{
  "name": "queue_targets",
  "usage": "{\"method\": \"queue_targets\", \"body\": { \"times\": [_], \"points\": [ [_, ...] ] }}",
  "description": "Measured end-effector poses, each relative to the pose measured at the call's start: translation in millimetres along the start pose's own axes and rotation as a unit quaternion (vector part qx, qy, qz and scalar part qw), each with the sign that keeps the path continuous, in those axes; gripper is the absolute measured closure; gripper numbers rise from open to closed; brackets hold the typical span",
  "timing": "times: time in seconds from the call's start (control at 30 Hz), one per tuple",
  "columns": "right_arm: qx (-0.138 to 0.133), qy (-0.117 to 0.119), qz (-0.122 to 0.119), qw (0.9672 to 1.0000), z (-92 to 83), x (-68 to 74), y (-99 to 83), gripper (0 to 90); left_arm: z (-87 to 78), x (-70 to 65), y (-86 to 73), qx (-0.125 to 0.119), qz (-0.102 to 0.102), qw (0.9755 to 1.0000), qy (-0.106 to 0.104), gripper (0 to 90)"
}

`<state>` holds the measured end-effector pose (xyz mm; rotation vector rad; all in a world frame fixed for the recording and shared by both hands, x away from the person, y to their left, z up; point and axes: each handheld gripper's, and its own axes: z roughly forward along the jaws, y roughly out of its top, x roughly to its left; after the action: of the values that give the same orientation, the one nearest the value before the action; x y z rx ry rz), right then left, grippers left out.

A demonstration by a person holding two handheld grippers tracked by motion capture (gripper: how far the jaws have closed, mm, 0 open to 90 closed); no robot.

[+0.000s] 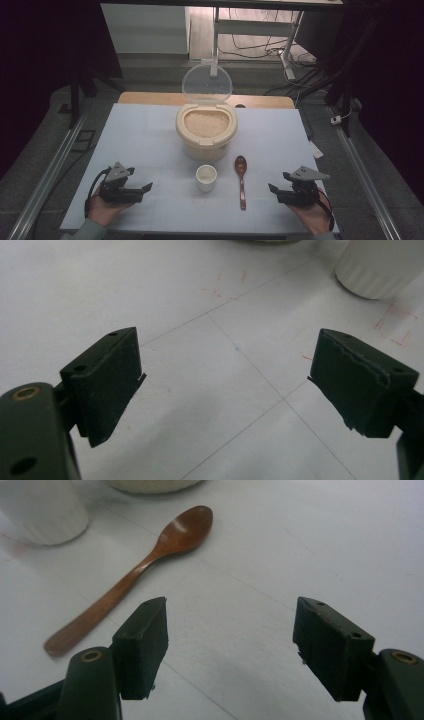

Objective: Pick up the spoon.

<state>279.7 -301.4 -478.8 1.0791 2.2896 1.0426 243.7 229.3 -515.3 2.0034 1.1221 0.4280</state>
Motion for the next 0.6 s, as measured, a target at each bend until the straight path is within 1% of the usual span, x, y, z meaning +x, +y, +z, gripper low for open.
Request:
{"method": "queue_targets", "body": {
  "times": [0.03,0.07,0.13,0.2,0.23,0.27,0.3,0.33,0.4,0.43,0.47,0.5,0.6],
  "points": [
    [0.0,0.0,0.0,1.0,0.0,0.0,0.0,30.4,0.0,0.0,0.0,0.0,0.0,1.0,0.0,13.1],
    [0.014,0.002,0.016,0.9998,-3.4,5.3,8.6,31.1,0.2,0.2,-0.1,0.0,0.0,1.0,-0.001,13.1],
    [0.029,-0.003,0.022,0.9993,-5.3,11.3,16.0,32.2,0.5,0.9,-0.3,0.001,-0.001,1.0,-0.003,13.1],
    [0.05,-0.005,0.034,0.9982,-4.9,18.9,23.7,32.8,0.5,1.0,-0.3,0.001,-0.002,1.0,-0.003,13.1],
    [0.059,-0.006,0.034,0.9977,-4.5,23.0,26.9,33.4,0.4,1.1,-0.2,0.001,-0.001,1.0,-0.003,13.1],
    [0.059,-0.006,0.034,0.9977,-4.5,23.0,26.9,33.4,0.4,1.1,-0.2,0.001,-0.001,1.0,-0.003,13.1],
    [0.068,-0.006,0.034,0.9971,-3.5,27.2,29.8,33.4,0.4,0.9,-0.2,0.001,0.0,1.0,-0.003,13.1],
    [0.087,-0.01,0.024,0.9959,-0.7,35.4,34.7,33.3,0.6,0.8,-0.2,0.001,0.0,1.0,-0.004,13.1],
    [0.098,-0.017,0.021,0.9949,2.7,42.6,38.8,33.1,1.7,0.8,0.1,0.004,0.003,1.0,-0.004,13.1],
    [0.104,-0.016,0.019,0.9942,4.0,45.1,41.0,33.1,1.7,0.8,0.1,0.004,0.003,1.0,-0.004,13.1],
    [0.104,-0.016,0.019,0.9942,4.0,45.1,41.0,33.1,2.1,1.0,0.1,0.006,0.003,1.0,-0.005,13.1],
    [0.114,-0.014,0.021,0.9931,8.6,49.9,45.3,33.1,2.6,1.1,0.0,0.008,0.004,1.0,-0.004,13.1],
    [0.121,-0.011,0.024,0.9923,13.2,53.8,48.1,33.6,3.0,0.9,0.0,0.008,0.005,0.9999,-0.004,13.1]
  ]
}}
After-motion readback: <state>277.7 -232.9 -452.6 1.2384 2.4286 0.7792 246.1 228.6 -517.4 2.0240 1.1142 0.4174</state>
